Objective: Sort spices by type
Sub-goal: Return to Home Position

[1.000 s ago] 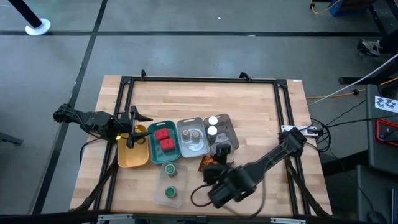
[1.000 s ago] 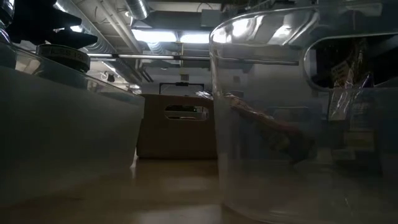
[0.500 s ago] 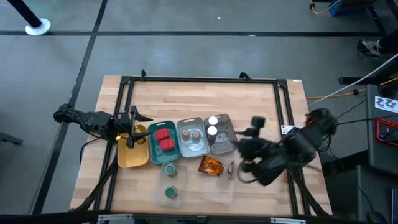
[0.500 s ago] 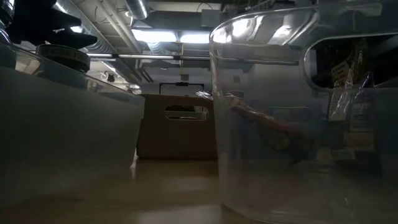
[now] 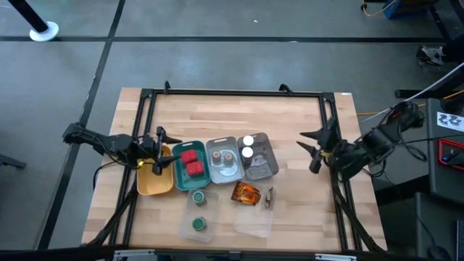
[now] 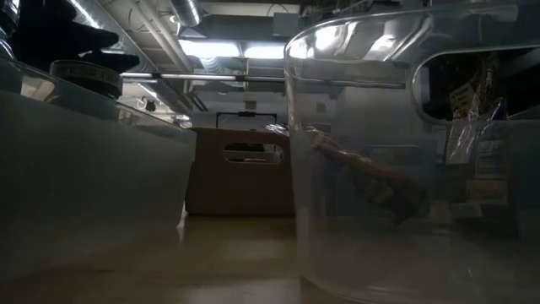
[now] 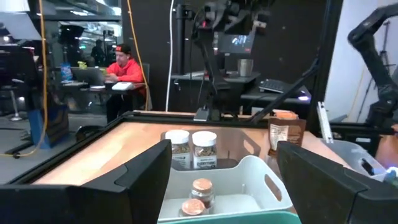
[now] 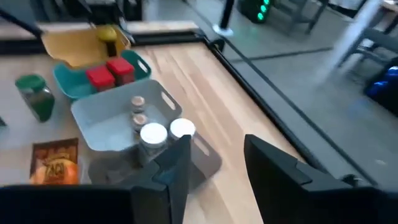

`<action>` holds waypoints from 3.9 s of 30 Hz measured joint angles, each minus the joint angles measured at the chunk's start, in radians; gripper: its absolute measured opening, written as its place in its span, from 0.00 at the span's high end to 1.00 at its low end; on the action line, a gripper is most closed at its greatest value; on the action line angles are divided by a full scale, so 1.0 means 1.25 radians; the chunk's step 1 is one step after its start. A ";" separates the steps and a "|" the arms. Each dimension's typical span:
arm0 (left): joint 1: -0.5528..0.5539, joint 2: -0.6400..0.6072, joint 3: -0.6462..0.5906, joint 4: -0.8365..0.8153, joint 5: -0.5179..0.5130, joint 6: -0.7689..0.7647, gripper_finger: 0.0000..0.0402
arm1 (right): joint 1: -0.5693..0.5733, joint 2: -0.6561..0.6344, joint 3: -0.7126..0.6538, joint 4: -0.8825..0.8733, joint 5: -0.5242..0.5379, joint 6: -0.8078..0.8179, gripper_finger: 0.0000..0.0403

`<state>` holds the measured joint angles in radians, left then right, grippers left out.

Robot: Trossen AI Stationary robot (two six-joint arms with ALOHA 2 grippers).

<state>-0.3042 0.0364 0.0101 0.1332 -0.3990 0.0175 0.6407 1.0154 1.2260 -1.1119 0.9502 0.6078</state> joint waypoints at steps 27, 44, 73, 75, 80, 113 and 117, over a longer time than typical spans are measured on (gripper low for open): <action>0.068 0.000 0.000 -0.001 -0.001 -0.007 0.32 | -0.405 -0.468 -0.798 0.973 -0.670 -0.424 0.63; 0.068 0.000 0.000 -0.032 -0.002 -0.035 0.32 | -0.497 -0.638 -0.927 0.821 -0.678 -0.306 0.63; 0.067 0.004 0.000 -0.056 -0.005 0.088 0.32 | -0.497 -0.709 -0.961 0.885 -0.697 -0.451 0.63; 0.067 0.004 0.000 -0.056 -0.005 0.087 0.32 | -0.497 -0.709 -0.961 0.883 -0.700 -0.450 0.63; 0.067 0.004 0.000 -0.056 -0.005 0.085 0.32 | -0.497 -0.709 -0.961 0.881 -0.701 -0.447 0.63; 0.067 0.004 0.000 -0.057 -0.005 0.084 0.32 | -0.497 -0.709 -0.962 0.898 -0.700 -0.425 0.63; 0.067 0.004 0.000 -0.057 -0.005 0.084 0.32 | -0.497 -0.709 -0.962 0.898 -0.700 -0.425 0.63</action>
<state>-0.2199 0.0418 0.0097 0.0620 -0.4049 0.1231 0.0189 0.1291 0.0231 0.0109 0.0757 0.0765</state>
